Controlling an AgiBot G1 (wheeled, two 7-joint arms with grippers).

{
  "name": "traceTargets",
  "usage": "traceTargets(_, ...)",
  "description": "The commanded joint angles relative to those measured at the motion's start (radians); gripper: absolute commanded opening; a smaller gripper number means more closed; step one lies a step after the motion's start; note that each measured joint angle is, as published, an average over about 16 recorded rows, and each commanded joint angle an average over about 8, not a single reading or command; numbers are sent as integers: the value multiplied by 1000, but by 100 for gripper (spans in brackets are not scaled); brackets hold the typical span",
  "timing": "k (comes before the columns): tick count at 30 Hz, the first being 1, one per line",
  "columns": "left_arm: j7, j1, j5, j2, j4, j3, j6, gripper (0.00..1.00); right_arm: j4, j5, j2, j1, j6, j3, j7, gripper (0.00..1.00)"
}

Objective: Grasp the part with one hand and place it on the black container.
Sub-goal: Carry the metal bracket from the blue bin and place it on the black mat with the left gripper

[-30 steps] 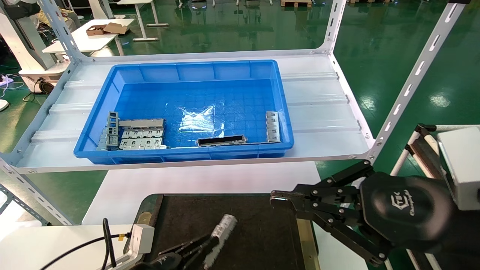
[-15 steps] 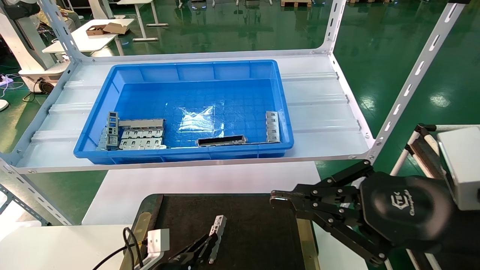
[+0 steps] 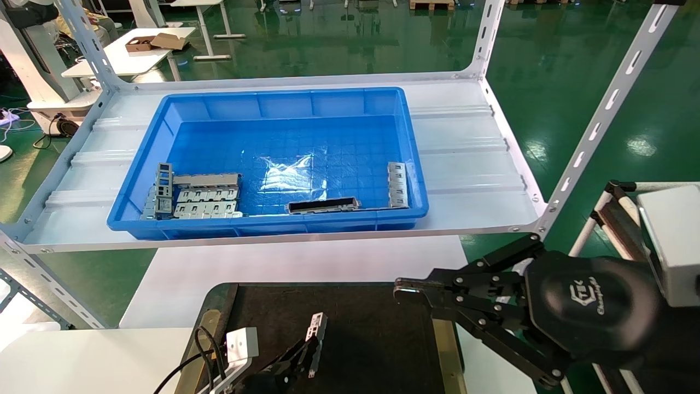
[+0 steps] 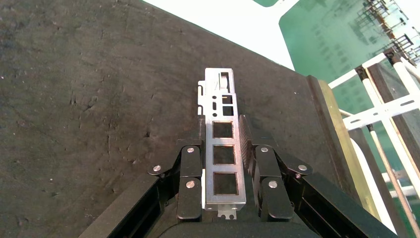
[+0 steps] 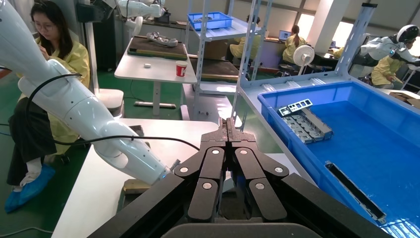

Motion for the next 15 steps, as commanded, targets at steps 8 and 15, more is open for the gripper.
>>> traceTargets(8, 4, -49, -96, 1, 3, 102, -89, 19, 0, 0, 0, 0, 0, -1, 0, 40)
traceTargets(15, 20, -80, -166, -9, -17, 162, -135, 100, 0, 1, 0, 0, 0, -1, 0, 100)
